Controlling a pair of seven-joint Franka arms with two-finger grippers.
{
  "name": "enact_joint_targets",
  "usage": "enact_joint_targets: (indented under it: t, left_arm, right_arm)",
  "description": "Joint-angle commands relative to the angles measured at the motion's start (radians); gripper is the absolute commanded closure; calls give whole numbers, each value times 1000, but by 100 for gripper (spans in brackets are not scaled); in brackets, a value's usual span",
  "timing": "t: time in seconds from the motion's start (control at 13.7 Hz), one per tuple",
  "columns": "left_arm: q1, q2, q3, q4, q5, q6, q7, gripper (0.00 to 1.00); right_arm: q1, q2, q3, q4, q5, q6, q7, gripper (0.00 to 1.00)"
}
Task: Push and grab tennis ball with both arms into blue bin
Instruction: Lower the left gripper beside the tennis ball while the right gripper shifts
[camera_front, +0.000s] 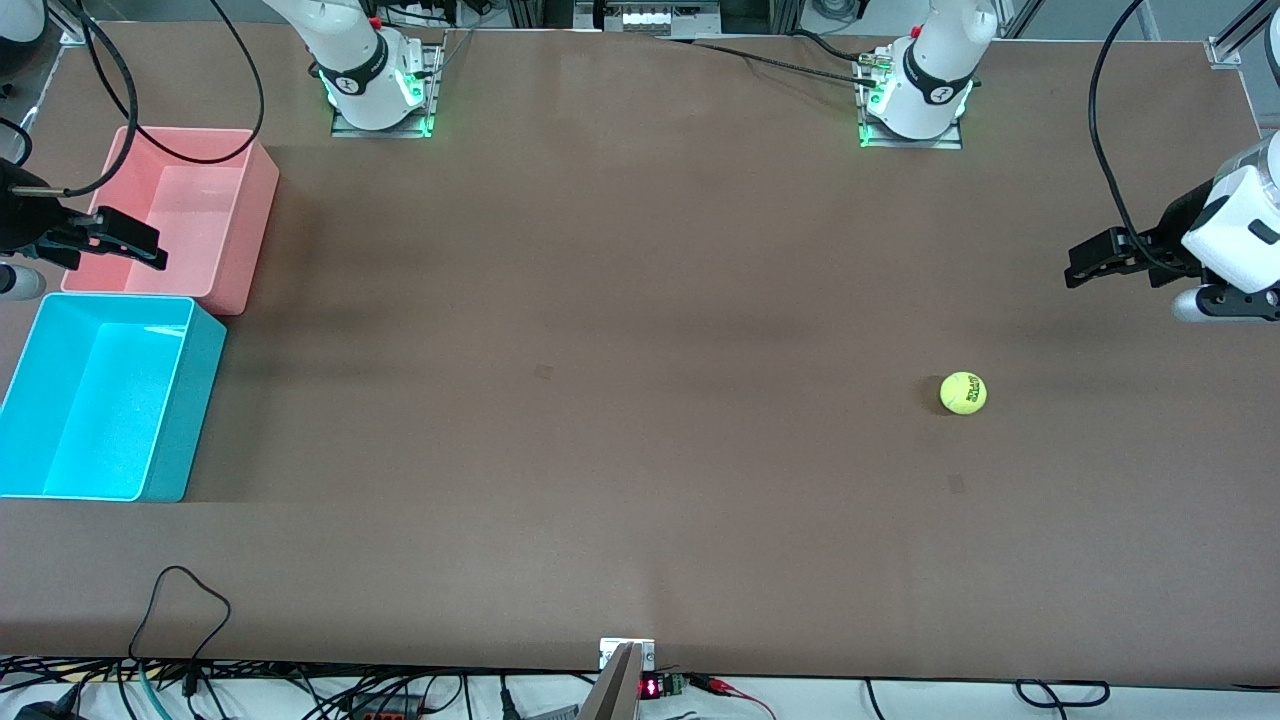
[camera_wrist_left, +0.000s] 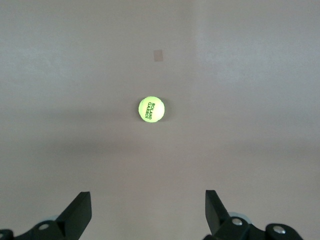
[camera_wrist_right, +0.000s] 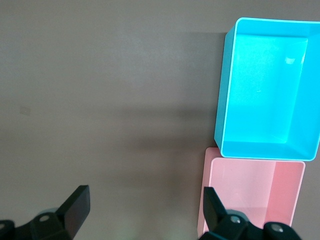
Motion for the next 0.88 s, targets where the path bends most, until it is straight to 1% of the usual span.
enact_joint_targets:
  t: [0.0,0.37,0.44,0.66,0.8]
  left_arm:
    - [5,-30,-5,-26,-7,-1,-4,0]
    - [5,-25,-4,-23,-7,-7,5,0]
    - [4,-15,-4,-23,-7,-1,13,0]
    - [10,70,4,-17,-7,38,104,0]
    - [71,132,2,-13,-25,79,186,0]
  right_arm:
    - [-5,5,2,16,4,-7,-5,0]
    - [-8,7,2,16,6,-5,0,0]
    - [-11,8,1,16,22,-7,4,0]
    - [-13,18,-4,16,38,-17,4,0]
    - [-11,22,-4,15,36,-22,4,0]
